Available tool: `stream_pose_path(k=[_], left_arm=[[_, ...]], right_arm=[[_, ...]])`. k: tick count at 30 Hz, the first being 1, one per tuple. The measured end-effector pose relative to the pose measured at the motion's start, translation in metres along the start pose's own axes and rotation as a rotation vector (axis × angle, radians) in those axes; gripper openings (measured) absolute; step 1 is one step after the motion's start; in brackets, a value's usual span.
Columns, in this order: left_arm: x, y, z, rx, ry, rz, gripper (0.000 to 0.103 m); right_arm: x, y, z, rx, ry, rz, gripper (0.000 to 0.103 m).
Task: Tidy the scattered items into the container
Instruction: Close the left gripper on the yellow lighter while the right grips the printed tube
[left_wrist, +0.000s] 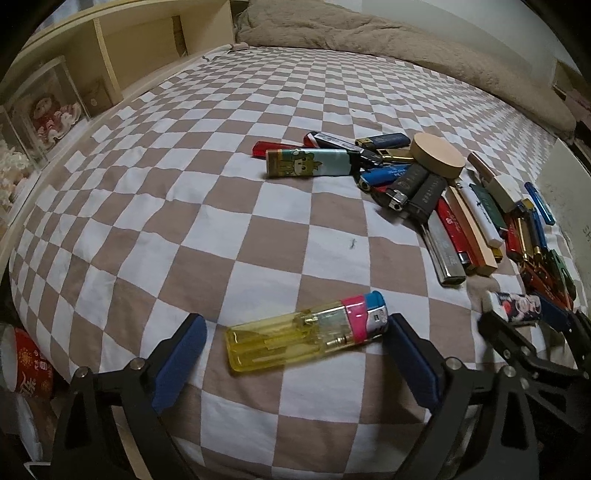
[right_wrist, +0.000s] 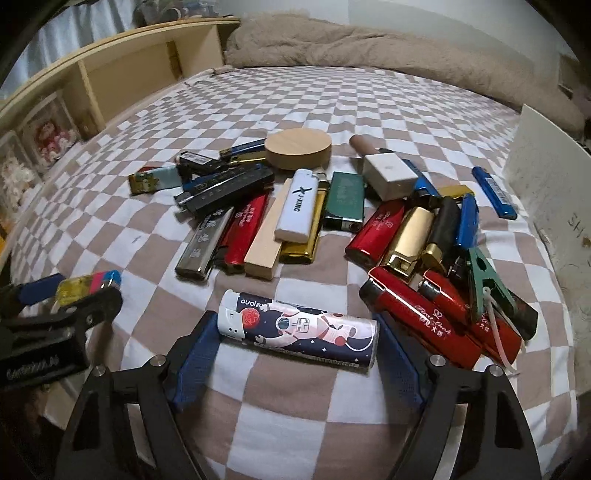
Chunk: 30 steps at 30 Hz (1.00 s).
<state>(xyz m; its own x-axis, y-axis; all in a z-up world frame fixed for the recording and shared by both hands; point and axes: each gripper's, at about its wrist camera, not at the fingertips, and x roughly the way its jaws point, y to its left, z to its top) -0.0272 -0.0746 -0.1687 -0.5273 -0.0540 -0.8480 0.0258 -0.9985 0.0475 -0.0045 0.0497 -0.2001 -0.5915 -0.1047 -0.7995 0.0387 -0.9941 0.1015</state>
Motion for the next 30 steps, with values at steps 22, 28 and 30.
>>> stream_pose_path(k=[22, 28, 30], left_arm=[[-0.005, -0.013, -0.002, 0.069, -0.031, 0.006, 0.082], [-0.007, -0.012, -0.002, 0.087, -0.019, -0.021, 0.082], [-0.008, -0.013, -0.003, 0.097, -0.016, -0.028, 0.082]], right_arm=[[-0.022, -0.011, -0.025, -0.058, -0.03, 0.063, 0.088], [-0.031, -0.015, -0.033, 0.008, -0.015, 0.044, 0.088], [-0.034, -0.02, -0.033, 0.071, -0.014, 0.068, 0.088]])
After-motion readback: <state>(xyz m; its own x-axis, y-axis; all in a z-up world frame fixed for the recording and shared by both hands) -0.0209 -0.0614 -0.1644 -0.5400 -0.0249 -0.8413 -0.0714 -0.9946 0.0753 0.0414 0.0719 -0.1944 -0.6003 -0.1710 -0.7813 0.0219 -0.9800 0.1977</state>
